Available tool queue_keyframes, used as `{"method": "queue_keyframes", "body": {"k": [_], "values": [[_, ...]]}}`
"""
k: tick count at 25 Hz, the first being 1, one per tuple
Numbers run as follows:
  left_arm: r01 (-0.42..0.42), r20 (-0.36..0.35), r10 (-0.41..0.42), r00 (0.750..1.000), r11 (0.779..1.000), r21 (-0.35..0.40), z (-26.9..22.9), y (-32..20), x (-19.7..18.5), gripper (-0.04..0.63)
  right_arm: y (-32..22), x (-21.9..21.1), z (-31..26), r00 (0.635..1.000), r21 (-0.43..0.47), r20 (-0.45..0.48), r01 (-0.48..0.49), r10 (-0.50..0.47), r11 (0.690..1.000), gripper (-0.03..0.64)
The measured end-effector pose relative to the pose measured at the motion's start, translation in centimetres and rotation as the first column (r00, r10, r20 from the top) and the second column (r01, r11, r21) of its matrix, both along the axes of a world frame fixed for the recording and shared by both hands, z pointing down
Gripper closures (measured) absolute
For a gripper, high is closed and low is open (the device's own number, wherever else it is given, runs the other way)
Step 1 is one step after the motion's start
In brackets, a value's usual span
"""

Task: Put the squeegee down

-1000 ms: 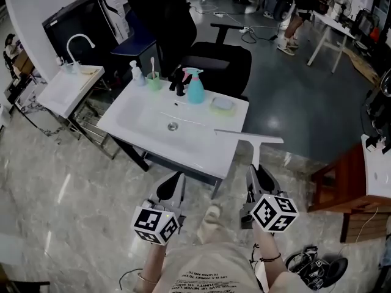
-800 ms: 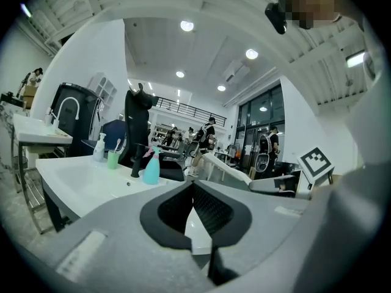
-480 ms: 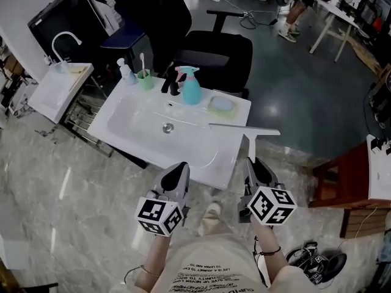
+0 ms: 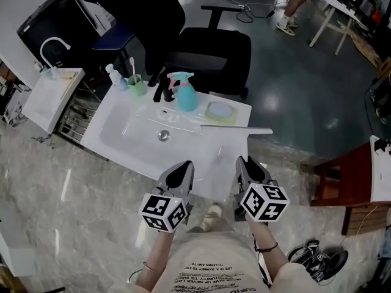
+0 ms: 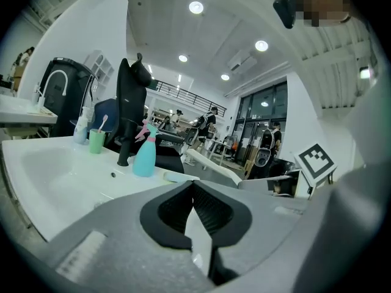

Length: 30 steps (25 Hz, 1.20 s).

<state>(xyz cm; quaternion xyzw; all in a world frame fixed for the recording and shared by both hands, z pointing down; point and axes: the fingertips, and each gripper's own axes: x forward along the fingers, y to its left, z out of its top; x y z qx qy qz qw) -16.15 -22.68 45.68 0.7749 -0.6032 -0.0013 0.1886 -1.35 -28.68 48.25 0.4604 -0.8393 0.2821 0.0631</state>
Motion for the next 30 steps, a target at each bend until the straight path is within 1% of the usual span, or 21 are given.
{"method": "queue_keyframes", "body": {"k": [5,9,14,17,23,30], "values": [[-0.025,-0.02,0.024,1.0,0.999,-0.043,1.5,-1.6,0.3,0.573,-1.2,-0.6,1.5,1.0,-0.028,-0.021,-0.013,0.013,1.0,0.522],[-0.054,-0.044,0.05,0.998,0.994,-0.093,3.2,-2.4,0.7,0.574,-1.8,-1.1,2.8,0.999,-0.047,-0.046,-0.022,0.02,0.999,0.522],[-0.119,-0.069,0.109,0.992,0.979,-0.164,5.5,-3.0,1.5,0.573,-2.3,-1.8,4.5,0.996,-0.091,-0.078,-0.048,0.041,0.995,0.522],[-0.15,-0.077,0.137,0.987,0.97,-0.193,6.6,-3.7,1.7,0.573,-2.7,-2.3,5.5,0.994,-0.11,-0.099,-0.063,0.052,0.992,0.522],[-0.186,-0.097,0.167,0.981,0.956,-0.229,8.1,-4.6,1.8,0.572,-3.1,-3.0,7.0,0.988,-0.141,-0.138,-0.089,0.069,0.986,0.522],[-0.216,-0.108,0.196,0.975,0.948,-0.234,8.7,-5.1,1.9,0.573,-2.9,-3.3,8.4,0.978,-0.162,-0.191,-0.11,0.078,0.981,0.522]]}}
